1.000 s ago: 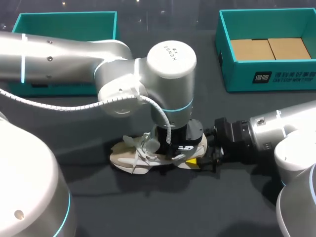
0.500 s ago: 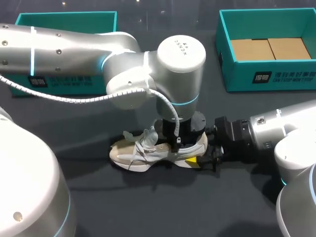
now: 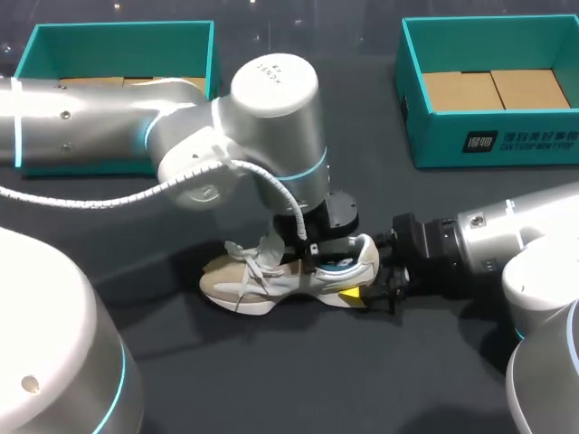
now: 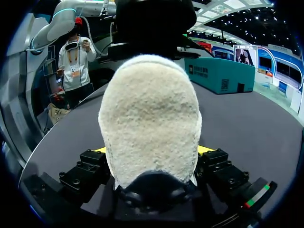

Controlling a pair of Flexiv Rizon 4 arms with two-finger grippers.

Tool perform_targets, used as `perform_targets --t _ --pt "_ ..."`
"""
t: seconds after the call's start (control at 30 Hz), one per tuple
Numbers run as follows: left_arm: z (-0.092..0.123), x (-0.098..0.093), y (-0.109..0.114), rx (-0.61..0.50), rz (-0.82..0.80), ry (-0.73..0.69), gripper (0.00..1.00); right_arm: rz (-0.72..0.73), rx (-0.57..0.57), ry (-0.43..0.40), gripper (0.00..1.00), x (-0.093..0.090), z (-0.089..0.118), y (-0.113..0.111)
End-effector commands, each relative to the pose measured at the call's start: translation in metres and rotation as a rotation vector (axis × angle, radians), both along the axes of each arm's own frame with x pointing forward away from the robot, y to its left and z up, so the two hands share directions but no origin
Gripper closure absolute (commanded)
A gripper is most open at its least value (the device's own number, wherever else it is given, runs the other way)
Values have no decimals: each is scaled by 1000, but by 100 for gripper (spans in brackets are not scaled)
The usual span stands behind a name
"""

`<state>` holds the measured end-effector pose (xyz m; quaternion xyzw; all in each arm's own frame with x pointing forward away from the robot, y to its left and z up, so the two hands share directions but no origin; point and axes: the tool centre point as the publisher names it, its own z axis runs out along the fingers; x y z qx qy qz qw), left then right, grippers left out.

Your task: Take the shoe out of the shoebox, open the shoe tongue, remove and reinsert the insole, then place the shoe into the shoebox

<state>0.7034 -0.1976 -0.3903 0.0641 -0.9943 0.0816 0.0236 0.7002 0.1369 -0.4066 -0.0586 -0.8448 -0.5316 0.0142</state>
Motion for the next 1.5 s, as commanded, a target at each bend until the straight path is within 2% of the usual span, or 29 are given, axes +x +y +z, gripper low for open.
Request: perform_targets --t 0.03,0.27,0.67,1.03,1.5 --pt "10 6 25 -153 22 20 100 -1 -5 0 100 -2 -1 2" --pt "26 8 22 -223 17 61 100 -1 -5 0 100 -2 -1 2" --pt "63 -7 10 -352 -58 46 100 -1 -5 0 100 -2 -1 2" --pt "78 -7 12 -412 -41 37 100 -1 -5 0 100 -2 -1 2" --pt "77 -3 -40 -348 -57 -28 100 -1 -5 0 100 -2 -1 2"
